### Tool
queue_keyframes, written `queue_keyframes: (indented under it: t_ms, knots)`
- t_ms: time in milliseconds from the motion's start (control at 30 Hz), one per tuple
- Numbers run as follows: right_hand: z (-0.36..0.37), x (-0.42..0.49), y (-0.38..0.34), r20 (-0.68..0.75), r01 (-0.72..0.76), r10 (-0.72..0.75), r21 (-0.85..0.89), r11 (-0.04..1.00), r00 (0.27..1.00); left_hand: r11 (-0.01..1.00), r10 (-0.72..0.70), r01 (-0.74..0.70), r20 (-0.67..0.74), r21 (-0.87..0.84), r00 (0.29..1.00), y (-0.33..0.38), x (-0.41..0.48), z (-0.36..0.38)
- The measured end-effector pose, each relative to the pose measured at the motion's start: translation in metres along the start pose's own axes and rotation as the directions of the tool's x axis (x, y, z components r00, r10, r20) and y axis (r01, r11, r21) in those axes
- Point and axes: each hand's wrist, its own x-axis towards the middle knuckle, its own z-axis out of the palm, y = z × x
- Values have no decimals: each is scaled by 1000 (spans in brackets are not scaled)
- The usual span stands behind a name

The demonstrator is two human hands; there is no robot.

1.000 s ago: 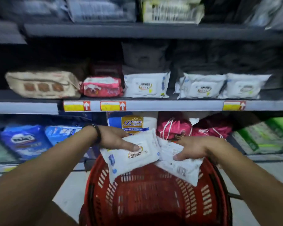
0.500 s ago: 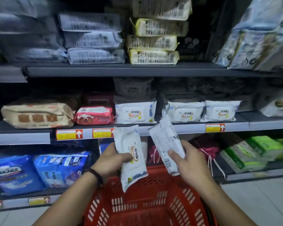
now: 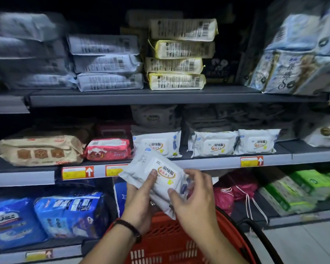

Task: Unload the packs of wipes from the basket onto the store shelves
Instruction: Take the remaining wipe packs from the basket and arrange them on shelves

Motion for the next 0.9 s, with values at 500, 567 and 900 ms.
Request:
queue_keyframes:
  t_ms: [500, 567, 900]
  knots:
    - [-16, 30, 0, 294, -552, 467, 470, 688, 834, 993, -24, 1, 191, 121, 981, 7, -8, 14]
    - [-21, 31, 2, 296, -565, 483, 491, 663, 824, 993, -57, 38, 174, 109, 983, 10, -10, 15]
    - [-71, 47, 26, 94, -477, 497, 481, 736, 862, 921, -235, 95, 345, 378, 909, 28, 1, 68]
